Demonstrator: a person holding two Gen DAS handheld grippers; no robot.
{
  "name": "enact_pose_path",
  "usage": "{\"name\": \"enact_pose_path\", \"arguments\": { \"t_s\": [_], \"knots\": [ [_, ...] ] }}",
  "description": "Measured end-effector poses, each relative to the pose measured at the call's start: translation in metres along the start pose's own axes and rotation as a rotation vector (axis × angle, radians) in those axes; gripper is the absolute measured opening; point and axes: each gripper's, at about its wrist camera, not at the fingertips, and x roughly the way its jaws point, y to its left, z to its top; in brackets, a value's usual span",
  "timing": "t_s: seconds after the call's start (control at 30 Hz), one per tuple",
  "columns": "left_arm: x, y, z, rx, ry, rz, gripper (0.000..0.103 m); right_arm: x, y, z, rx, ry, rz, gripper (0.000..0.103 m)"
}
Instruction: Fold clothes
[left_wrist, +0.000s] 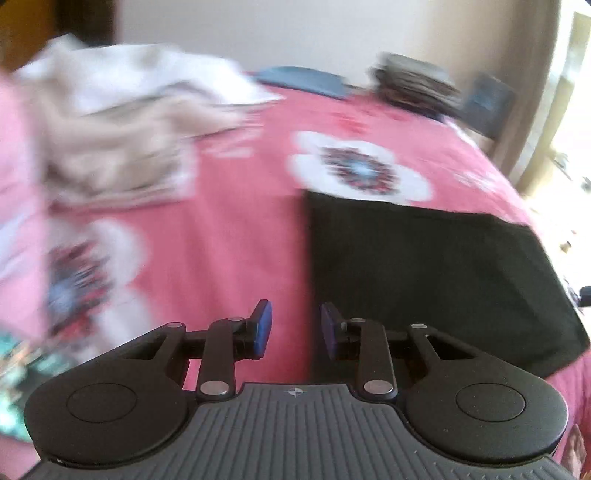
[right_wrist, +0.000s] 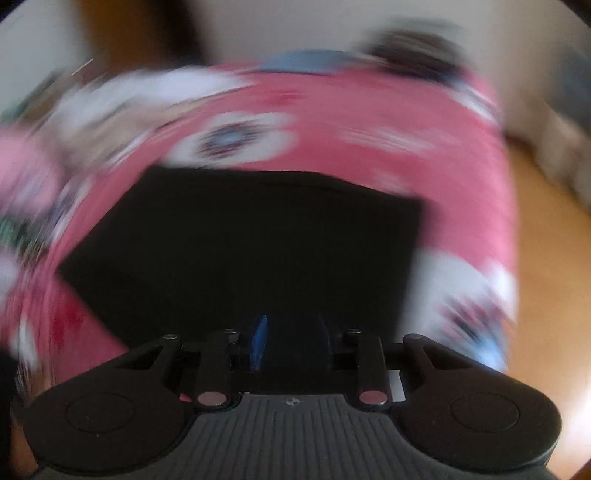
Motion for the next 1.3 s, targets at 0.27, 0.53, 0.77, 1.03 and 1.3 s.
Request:
{"name": "enact_pose_path", "arguments": {
  "t_s": [0.27, 0.53, 0.77, 1.03, 1.3],
  "knots": [
    [0.071, -0.087, -0.014, 0.295, 0.083, -0.080, 0.029, 0.057, 0.089, 0.002, -0.386, -0.027, 0.077, 0.017],
    [0.062, -0.022, -0.019, 0.131, 0.124, -0.002, 0.029, 0.025, 0.002, -0.036, -0.213, 0.113, -0.089, 0.016],
    [0.077, -0.029, 0.012, 0.126, 0.051, -0.042, 0.030, 0.024, -0.011, 0.008, -0.231, 0.031, -0.034, 0.017],
    [0.115, -0.009, 0.022, 0.015, 0.018, -0.048, 0.029, 0.070, -0.060, 0.030, -0.090, 0.020, -0.016, 0.015],
    [0.132, -0.015, 0.035, -0.027, -0.030, -0.018, 0.032, 0.072, -0.081, 0.058, -0.001, -0.058, 0.016, 0.016]
  ]
}}
